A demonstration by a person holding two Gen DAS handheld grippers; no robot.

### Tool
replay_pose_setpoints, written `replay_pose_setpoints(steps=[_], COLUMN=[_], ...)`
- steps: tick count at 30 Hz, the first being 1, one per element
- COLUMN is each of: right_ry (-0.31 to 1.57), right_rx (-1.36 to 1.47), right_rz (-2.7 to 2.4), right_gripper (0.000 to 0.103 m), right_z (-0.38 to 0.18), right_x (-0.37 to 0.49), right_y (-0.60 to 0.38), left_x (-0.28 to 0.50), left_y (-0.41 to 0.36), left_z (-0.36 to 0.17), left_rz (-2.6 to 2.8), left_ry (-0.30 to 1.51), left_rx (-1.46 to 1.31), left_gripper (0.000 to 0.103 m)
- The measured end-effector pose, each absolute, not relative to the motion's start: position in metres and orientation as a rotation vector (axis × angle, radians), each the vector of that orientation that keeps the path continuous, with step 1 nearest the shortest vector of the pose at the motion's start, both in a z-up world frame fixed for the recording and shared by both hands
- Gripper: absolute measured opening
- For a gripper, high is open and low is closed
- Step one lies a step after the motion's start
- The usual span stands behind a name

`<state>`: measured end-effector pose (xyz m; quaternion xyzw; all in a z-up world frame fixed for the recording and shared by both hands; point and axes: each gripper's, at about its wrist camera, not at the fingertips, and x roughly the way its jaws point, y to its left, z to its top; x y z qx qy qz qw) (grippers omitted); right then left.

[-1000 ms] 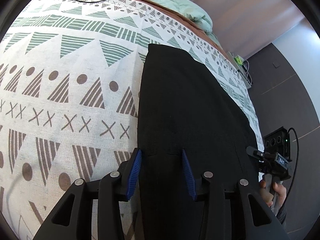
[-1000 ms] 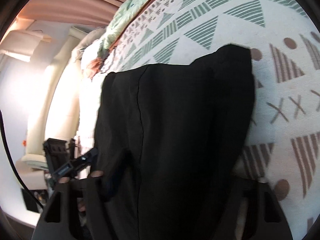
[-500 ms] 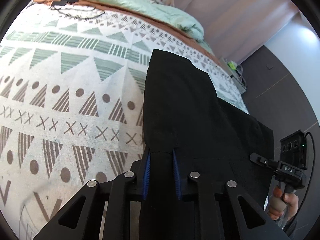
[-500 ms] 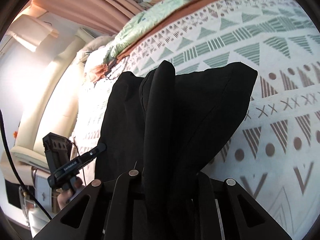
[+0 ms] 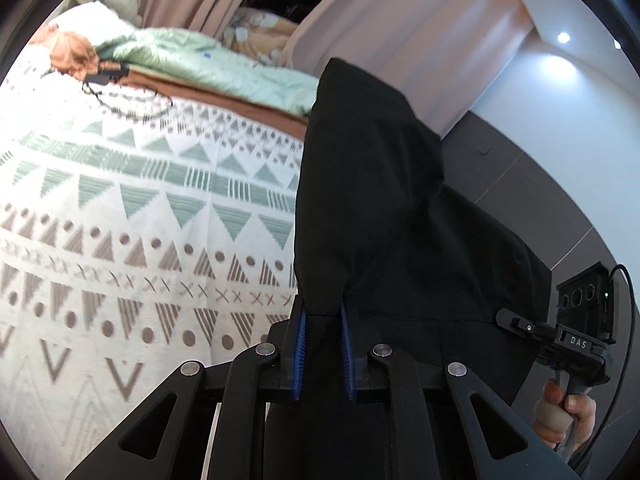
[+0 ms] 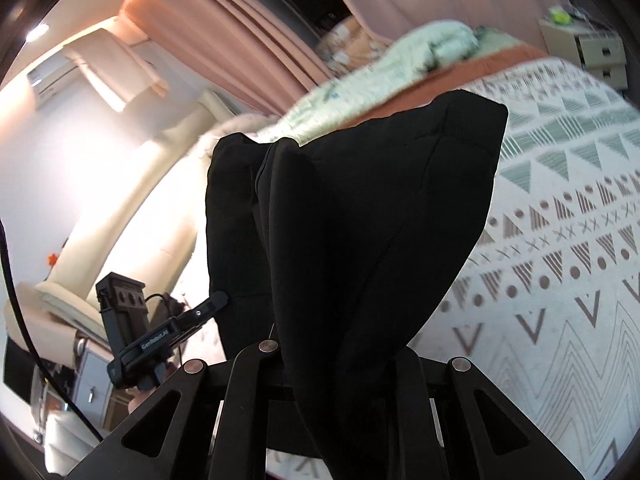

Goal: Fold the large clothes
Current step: 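Carry the held jacket with both tools toward the bed's pillow end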

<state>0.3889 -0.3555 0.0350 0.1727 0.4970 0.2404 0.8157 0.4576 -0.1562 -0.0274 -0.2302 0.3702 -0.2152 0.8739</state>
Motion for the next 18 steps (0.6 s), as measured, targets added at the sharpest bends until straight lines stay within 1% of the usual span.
replay_pose_setpoints(steps=[5,10,18], right_ry=[1.000,0.955,0.908], right_rx=[0.342,0.318,0.294], right_rz=[0.579,0.681,0.833], right_gripper=[0.017,0.017,0.017], right_z=[0.074,0.105,0.129], right_x=[0.373,0.365,0.346], right_y=[-0.313,-0.252,-0.150], left_x=[0.435,0.411,0.378], left_y=[-0.130,-0.081,0.016], left_z=[0.010,0.043,0.094], left_rz=[-0.446,-0.416,-0.309], left_ry=[0.705,0.648,0.569], left_rx=[-0.488,-0.515,-0.502], left_gripper=[0.015,0.015,0.015])
